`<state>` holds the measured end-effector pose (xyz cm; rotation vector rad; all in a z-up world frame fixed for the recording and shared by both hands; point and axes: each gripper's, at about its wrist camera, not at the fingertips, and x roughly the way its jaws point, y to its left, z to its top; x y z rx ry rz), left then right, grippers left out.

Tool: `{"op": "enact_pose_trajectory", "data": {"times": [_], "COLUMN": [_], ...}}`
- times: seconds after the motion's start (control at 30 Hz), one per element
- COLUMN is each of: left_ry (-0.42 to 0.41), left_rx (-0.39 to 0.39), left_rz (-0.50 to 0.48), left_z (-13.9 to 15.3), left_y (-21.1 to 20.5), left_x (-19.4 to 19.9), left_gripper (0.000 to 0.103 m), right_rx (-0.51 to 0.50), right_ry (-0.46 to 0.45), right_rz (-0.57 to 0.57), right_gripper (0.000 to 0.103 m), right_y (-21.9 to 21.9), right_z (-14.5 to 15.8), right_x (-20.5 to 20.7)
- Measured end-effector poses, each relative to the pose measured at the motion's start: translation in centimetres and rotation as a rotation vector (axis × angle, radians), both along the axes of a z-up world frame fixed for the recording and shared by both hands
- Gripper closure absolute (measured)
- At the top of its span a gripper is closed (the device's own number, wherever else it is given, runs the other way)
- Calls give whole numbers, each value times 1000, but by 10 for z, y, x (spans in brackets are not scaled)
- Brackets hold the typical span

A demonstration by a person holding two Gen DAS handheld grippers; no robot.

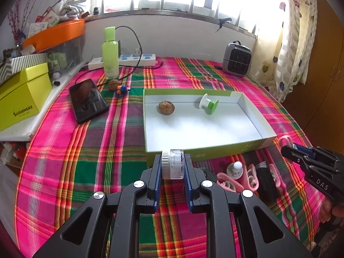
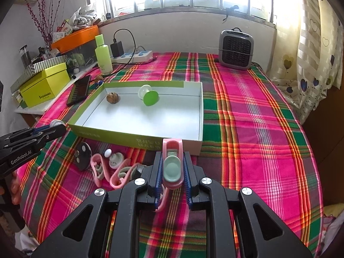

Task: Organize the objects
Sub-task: 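Lift the jar and pink clip with both grippers and carry them into the box lid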

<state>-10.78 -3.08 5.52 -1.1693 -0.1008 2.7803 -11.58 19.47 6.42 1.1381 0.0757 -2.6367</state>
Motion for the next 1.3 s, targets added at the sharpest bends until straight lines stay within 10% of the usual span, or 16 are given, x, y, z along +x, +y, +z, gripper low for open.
{"op": "enact_pose_trajectory", "data": {"times": [1.3], "left_ry": [-49], "left_rx": [-10], "left_rz": [-75], "left_z": [-6], "left_y": [40], "left_x": [-115], "left_gripper": [86], "right_rx": [4], "right_ry": [-78], "right_rz": [37], "right_gripper": [84], "right_y": [-32], "right_z": [-11], "right_x": [-119]}}
